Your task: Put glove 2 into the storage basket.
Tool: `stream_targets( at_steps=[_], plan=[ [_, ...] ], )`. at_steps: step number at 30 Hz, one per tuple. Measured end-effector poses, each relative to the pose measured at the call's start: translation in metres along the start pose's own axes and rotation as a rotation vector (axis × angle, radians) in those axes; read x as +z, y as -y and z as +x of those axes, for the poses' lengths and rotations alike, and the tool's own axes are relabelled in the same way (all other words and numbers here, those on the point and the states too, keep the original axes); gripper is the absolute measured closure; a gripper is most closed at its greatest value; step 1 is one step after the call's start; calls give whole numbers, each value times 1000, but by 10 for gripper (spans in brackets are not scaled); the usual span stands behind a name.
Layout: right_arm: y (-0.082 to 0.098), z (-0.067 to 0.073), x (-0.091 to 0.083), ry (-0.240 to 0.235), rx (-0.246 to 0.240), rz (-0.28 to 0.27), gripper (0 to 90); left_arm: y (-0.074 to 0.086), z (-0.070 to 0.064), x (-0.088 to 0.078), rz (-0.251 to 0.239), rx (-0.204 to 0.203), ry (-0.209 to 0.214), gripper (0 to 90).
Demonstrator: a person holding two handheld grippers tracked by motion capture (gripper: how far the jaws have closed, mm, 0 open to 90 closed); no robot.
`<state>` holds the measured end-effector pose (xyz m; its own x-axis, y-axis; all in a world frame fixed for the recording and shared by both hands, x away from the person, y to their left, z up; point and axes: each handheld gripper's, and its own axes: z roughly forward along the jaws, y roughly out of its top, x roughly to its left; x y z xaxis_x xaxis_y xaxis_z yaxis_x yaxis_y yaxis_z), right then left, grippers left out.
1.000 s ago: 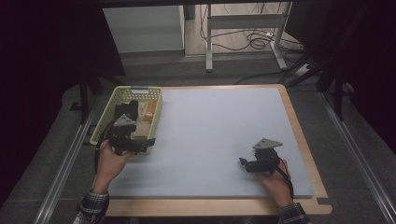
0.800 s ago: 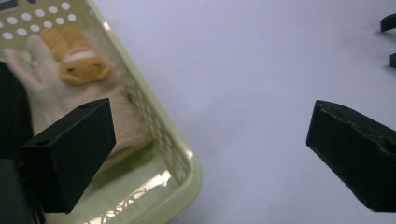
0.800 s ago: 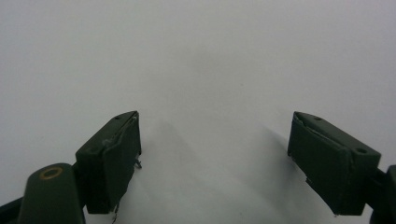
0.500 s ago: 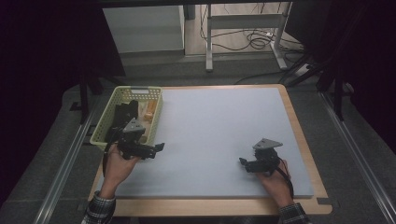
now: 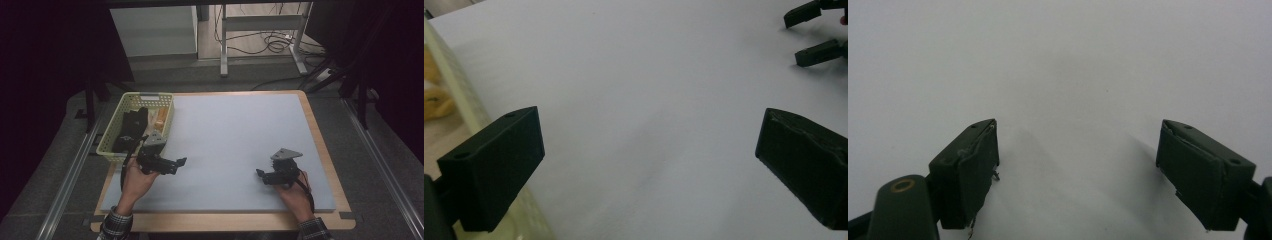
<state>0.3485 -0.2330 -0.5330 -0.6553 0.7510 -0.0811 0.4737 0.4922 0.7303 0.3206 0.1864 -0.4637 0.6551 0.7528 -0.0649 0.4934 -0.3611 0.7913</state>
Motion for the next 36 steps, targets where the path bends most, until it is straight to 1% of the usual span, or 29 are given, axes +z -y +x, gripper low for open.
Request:
stream_targets(
  at_steps=[9,13,15,21,26,29,32,36],
  plan=[
    [0,0,0,0,0,0,170,-4,-15,13,-2,34,35,0],
    [0,0,0,0,0,0,170,-3,-24,22,11,61,35,0],
    [0,0,0,0,0,0,170,-2,-28,27,16,68,40,0],
    [0,0,0,1,-1,-1,170,6,-37,42,33,81,55,0],
    [0,0,0,-1,0,0,170,15,-42,54,38,79,68,0],
    [0,0,0,-1,1,0,170,20,-44,61,52,85,64,0],
    [0,0,0,-1,1,0,170,24,-46,67,65,82,73,0],
    [0,0,0,-1,1,0,170,28,-49,73,87,92,75,0]
  ],
)
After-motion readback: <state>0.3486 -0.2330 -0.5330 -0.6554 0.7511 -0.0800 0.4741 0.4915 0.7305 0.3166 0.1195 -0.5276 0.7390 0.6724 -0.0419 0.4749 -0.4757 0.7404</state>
